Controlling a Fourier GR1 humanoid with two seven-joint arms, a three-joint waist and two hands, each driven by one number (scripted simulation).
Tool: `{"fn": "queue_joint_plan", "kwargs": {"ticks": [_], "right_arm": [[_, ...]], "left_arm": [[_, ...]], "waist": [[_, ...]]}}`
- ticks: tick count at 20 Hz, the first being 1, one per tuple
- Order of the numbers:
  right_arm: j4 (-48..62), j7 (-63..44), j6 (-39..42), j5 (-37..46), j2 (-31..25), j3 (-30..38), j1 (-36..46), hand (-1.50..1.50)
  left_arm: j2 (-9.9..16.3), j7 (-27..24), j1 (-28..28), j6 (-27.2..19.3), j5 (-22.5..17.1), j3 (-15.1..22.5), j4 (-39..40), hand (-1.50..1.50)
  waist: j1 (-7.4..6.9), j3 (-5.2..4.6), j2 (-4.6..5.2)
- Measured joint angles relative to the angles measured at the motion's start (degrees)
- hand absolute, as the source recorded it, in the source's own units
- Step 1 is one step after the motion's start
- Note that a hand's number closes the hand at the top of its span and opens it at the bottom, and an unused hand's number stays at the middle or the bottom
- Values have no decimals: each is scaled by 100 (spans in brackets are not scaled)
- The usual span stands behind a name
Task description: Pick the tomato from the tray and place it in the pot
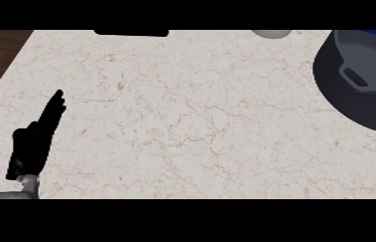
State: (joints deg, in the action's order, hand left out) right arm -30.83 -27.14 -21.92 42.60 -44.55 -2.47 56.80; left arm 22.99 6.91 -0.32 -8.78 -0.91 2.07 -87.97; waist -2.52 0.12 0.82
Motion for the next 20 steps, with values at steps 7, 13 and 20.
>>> {"fn": "queue_joint_plan", "kwargs": {"ticks": [7, 13, 20], "right_arm": [[1164, 812, -196, -90, 4, 333, 219, -150], [1657, 1487, -291, -628, 50, 948, 211, -150], [1811, 2217, -559, -1020, 101, 1427, 319, -150]], "left_arm": [[-2, -76, -111, 136, -38, -59, 148, 0], [-8, -92, -146, 178, -21, -66, 137, 0], [-64, -16, -225, 160, 27, -51, 137, 0]], "waist": [[-140, 11, 86], [-185, 22, 113], [-199, 25, 112]]}}
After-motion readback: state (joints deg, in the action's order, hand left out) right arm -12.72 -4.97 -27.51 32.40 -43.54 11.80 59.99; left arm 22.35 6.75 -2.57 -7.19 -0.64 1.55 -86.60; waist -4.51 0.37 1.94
